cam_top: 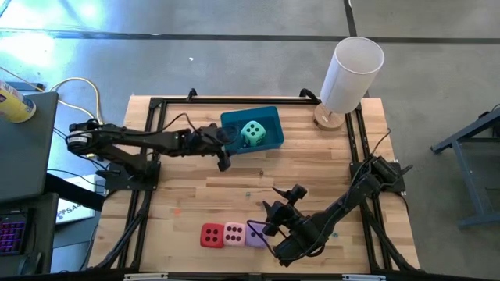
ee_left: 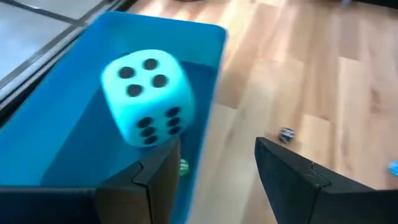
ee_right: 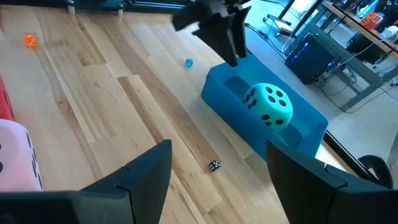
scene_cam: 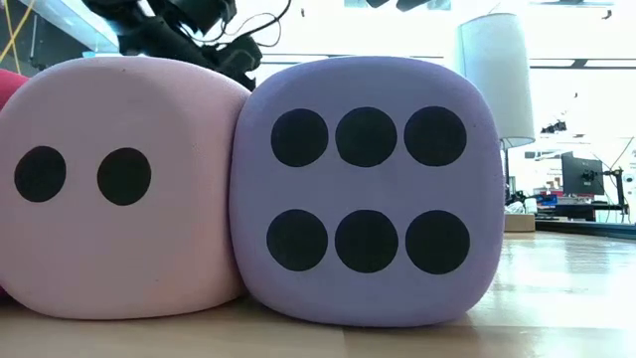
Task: Pick & Place Dice
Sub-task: Put the large red dice into the blue bin
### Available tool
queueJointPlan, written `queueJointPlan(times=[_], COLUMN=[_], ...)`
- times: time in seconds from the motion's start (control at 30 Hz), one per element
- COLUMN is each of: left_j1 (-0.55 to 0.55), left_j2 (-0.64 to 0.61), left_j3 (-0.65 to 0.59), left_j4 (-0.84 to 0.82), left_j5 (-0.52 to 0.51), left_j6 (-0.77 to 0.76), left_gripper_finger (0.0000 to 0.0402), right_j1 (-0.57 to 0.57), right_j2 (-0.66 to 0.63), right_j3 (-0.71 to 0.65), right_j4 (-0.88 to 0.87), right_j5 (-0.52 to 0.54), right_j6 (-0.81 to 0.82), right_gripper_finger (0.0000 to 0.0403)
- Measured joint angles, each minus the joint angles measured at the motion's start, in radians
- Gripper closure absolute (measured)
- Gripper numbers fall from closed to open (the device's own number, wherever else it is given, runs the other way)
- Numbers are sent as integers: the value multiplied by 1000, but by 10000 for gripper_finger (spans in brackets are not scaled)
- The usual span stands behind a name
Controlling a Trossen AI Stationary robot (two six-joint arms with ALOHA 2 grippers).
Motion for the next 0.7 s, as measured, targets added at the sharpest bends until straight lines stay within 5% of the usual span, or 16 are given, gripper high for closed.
queueJointPlan(times=[0.27, 0.53, 0.7], left_j1=[-165, -297, -349], left_j2=[-65, -111, -111], left_j3=[0, 0, 0], left_j4=[-33, -52, -49], left_j5=[191, 234, 124], left_j6=[-252, -103, 30], left_gripper_finger=[200, 200, 200], right_j1=[0, 0, 0], right_j2=[0, 0, 0], right_j3=[0, 0, 0], right_j4=[0, 0, 0], right_j5=[-1, -10, -9], right_j6=[-5, -5, -10], right_gripper_finger=[154, 154, 154])
